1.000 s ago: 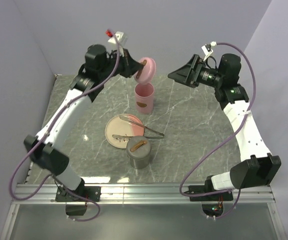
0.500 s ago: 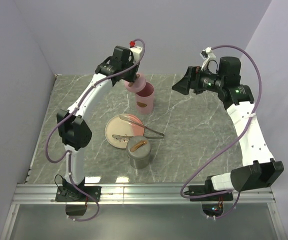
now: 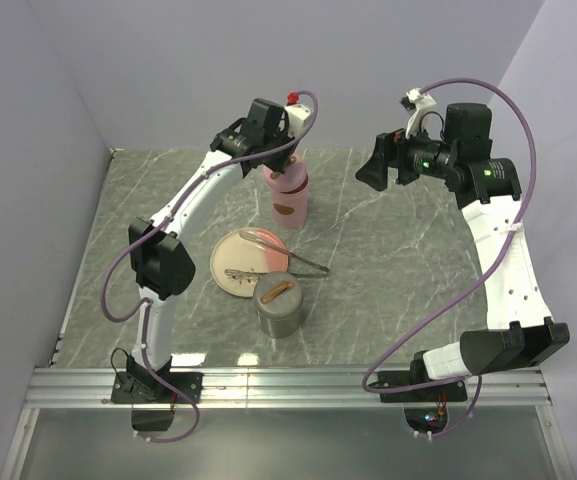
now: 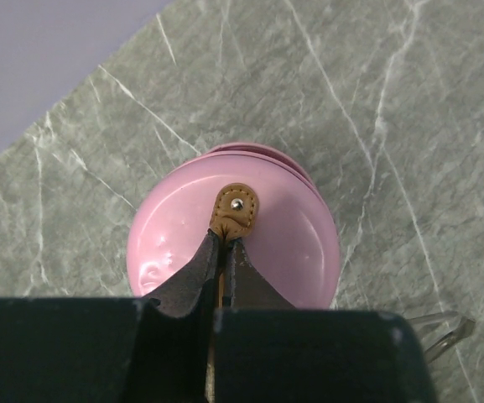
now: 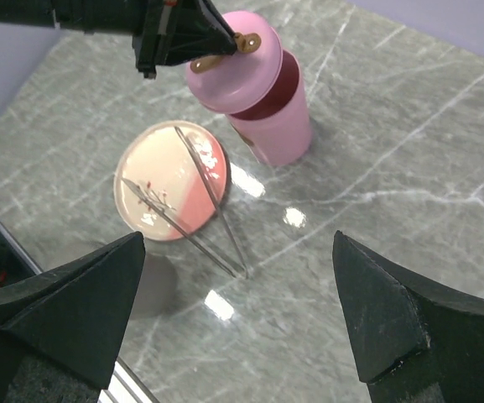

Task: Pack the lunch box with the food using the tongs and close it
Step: Close the box lid on the packing box.

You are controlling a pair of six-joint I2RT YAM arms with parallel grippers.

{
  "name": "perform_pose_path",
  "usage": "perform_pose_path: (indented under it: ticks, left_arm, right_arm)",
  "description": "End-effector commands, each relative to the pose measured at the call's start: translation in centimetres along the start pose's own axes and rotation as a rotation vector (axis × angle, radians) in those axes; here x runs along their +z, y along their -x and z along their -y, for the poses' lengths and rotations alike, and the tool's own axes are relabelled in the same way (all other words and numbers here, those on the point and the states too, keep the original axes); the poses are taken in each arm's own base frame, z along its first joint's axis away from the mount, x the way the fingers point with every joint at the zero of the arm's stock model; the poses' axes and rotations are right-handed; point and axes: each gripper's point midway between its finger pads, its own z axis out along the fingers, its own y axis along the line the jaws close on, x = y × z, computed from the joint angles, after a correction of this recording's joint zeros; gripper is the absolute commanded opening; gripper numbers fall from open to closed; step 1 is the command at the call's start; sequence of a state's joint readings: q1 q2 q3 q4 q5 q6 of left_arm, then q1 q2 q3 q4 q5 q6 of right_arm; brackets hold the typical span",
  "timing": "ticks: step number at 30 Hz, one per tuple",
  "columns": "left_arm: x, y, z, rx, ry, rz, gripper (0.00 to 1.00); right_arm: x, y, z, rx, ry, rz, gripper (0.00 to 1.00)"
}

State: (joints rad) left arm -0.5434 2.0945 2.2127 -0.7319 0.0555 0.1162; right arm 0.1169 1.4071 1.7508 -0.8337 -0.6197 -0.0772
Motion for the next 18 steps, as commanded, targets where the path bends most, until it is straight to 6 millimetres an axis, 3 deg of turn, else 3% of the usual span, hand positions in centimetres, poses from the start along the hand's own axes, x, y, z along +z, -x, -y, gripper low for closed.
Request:
perform_pose_path:
  ticks: [1, 8, 18]
  left_arm:
    - [0.1, 1.1, -0.2, 0.009, -0.015, 0.027, 0.0]
    - [1.6, 0.7, 0.6, 0.026, -0.025, 0.014, 0.0]
    - [2.5, 0.6, 0.8, 0.039, -0.031, 0.015, 0.0]
  right_arm:
    - [-1.2, 0.4, 0.2, -0.062, -0.034, 0.001, 1.0]
    - [-1.1, -0.9, 0.2, -0.051, -0.026, -0.032, 1.0]
    - [-0.7, -1.0, 0.5, -0.043, -0.027, -0.041, 1.0]
